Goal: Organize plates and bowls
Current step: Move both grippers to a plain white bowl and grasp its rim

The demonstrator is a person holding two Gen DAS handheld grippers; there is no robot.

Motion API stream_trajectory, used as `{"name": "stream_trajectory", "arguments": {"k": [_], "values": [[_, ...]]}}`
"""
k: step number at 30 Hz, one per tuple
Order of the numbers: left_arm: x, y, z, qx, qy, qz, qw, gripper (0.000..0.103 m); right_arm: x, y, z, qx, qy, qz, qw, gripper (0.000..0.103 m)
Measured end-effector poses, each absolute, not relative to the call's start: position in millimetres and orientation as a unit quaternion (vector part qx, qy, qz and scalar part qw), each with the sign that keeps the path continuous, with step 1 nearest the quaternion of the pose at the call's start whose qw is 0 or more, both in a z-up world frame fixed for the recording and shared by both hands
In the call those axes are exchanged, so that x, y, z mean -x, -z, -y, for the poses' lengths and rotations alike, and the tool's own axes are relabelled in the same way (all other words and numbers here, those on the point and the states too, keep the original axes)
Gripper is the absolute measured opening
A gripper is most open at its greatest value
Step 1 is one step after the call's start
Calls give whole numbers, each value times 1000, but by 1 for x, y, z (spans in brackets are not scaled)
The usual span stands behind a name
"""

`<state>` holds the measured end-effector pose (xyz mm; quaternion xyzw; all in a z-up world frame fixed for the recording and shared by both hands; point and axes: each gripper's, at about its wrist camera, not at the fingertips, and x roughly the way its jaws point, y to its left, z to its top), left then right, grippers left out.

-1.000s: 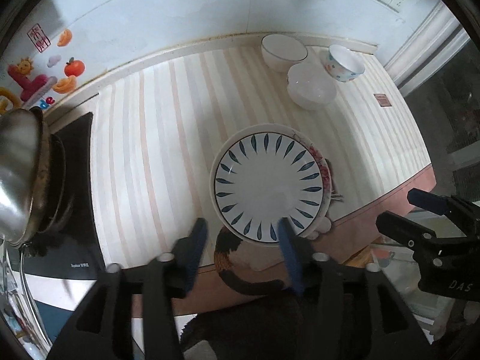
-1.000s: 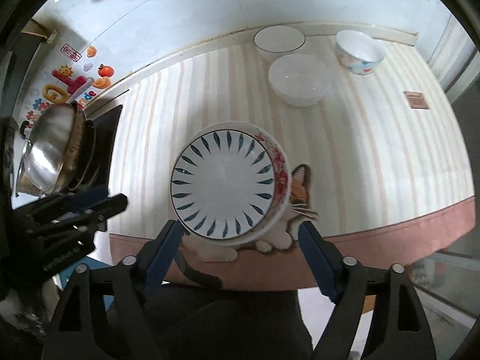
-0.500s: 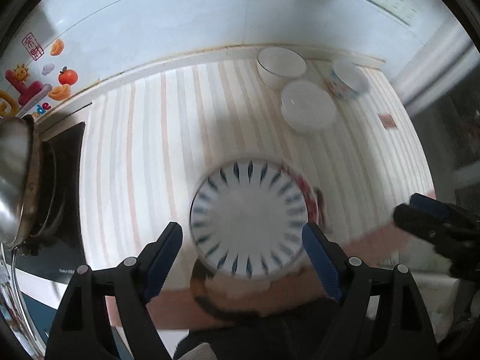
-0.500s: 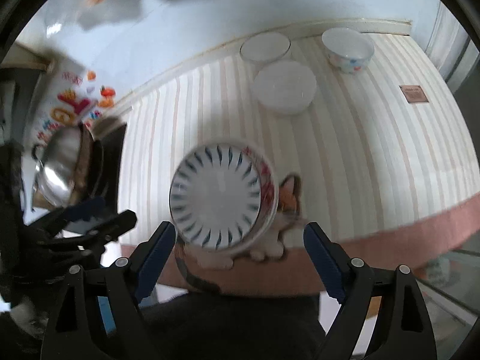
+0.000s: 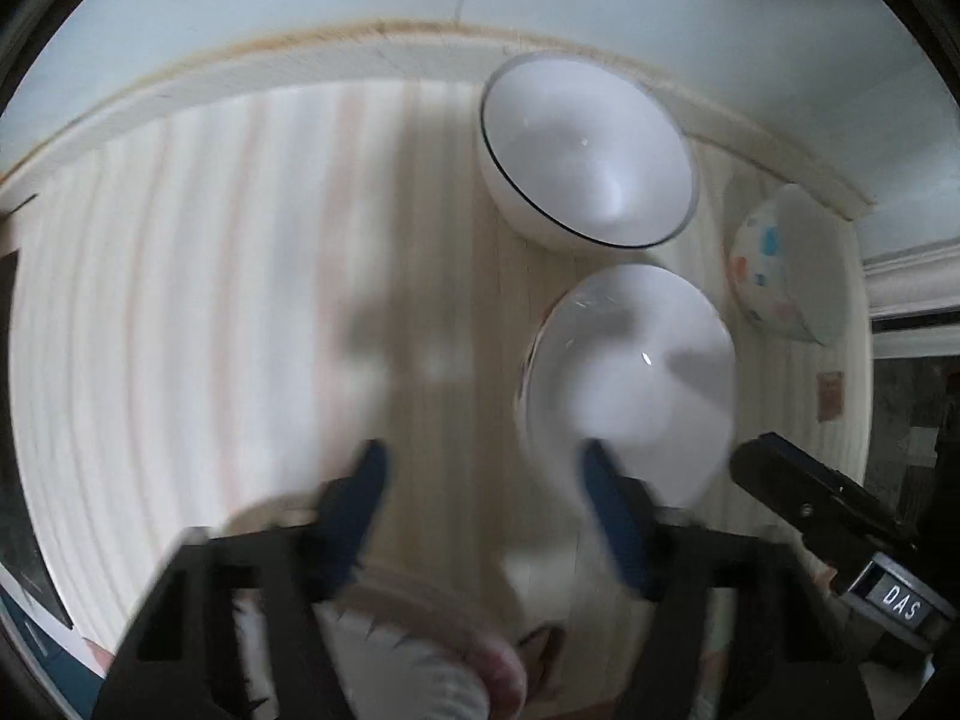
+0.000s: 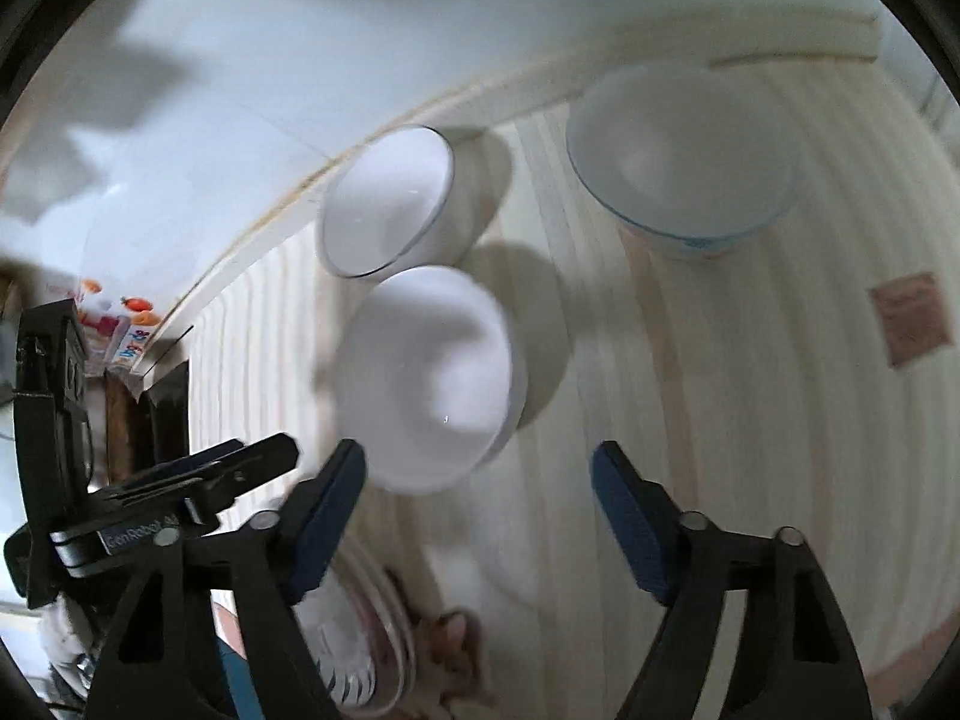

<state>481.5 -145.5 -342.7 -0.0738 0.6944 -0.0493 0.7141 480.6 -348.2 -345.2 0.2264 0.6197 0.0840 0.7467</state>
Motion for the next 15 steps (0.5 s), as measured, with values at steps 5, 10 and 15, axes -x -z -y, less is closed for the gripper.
{"name": "stream_trajectory", "arguments": {"k": [5, 10, 15], "values": [[-502, 373, 163, 84, 65, -709, 698, 22, -514, 393, 350, -243, -99, -646, 717, 31], [-499, 368, 170, 75, 63, -706, 701, 22, -521, 407, 347, -233, -104, -655, 711, 17], [-481, 344, 172, 72, 65, -694, 713, 22, -512, 397, 347, -229, -116, -661, 705, 17]]}}
